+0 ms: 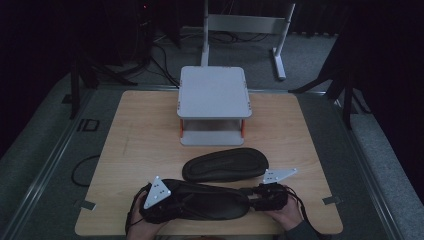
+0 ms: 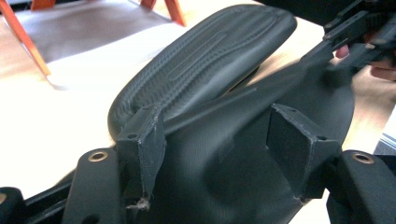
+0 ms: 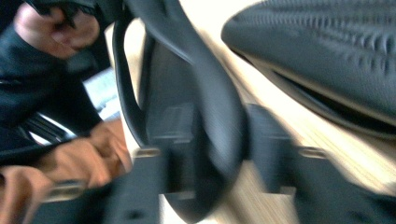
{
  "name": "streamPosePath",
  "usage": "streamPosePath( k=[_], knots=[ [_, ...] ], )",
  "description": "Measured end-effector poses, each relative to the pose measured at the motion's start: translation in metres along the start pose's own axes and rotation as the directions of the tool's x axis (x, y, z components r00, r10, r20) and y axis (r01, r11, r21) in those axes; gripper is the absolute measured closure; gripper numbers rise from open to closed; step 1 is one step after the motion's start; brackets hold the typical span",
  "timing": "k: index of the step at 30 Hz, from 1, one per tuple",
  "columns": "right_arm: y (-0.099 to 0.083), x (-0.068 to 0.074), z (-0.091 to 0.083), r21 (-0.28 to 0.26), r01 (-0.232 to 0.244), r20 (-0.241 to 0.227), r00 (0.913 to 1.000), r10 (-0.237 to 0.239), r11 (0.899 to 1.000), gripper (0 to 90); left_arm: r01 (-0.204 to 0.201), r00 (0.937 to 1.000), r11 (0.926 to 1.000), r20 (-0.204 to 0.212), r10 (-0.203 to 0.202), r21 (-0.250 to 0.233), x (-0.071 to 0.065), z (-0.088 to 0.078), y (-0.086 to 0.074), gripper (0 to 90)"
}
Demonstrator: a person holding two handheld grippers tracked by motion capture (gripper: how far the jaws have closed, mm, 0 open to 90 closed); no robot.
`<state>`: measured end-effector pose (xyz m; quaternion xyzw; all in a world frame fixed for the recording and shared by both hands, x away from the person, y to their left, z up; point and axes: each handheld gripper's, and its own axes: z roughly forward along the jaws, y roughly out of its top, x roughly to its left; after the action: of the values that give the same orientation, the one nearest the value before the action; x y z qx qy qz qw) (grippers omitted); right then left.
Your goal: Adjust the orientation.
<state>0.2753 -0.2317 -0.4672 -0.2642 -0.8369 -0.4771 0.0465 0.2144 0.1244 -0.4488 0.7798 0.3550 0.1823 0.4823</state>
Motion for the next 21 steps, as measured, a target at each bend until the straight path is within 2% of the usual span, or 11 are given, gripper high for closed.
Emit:
streamPosePath(
  k=[1,2,4,8,12,17,21],
  knots=[
    [-0.001,0.002,0.0,0.012,0.019,0.049,0.9986,-0.02,1.0,46.2,0.002,1.0,1.0,-0.009,-0.002,0.008,0.001,0.002,-0.001,36.1],
    [-0.001,0.003,-0.001,0.016,0.038,0.08,0.996,-0.039,0.999,42.1,0.006,1.0,0.9999,0.003,-0.006,0.012,0.002,0.003,-0.001,36.8],
    [0.0,0.003,-0.005,0.006,0.047,0.121,0.9916,-0.048,0.999,39.4,0.005,1.0,0.9995,0.0,-0.005,0.031,0.002,0.006,-0.003,36.8],
    [0.002,0.001,-0.018,-0.053,0.068,0.172,0.9834,-0.058,0.996,38.0,0.005,1.0,0.9996,-0.001,-0.005,0.029,0.002,0.007,-0.004,36.7],
    [0.004,-0.001,-0.032,-0.085,0.085,0.237,0.9694,-0.063,0.993,37.5,0.005,1.0,0.9999,-0.008,-0.005,0.011,0.005,0.005,-0.001,36.7],
    [0.005,-0.011,-0.047,-0.125,0.075,0.305,0.9518,-0.034,0.989,33.8,0.015,0.9998,0.9999,-0.014,-0.015,0.006,0.01,0.003,0.001,36.3],
    [0.005,-0.021,-0.055,-0.136,0.065,0.344,0.9389,-0.014,0.989,31.4,0.016,0.9998,0.9999,-0.015,-0.016,0.005,0.013,0.004,0.002,36.3]
  ],
)
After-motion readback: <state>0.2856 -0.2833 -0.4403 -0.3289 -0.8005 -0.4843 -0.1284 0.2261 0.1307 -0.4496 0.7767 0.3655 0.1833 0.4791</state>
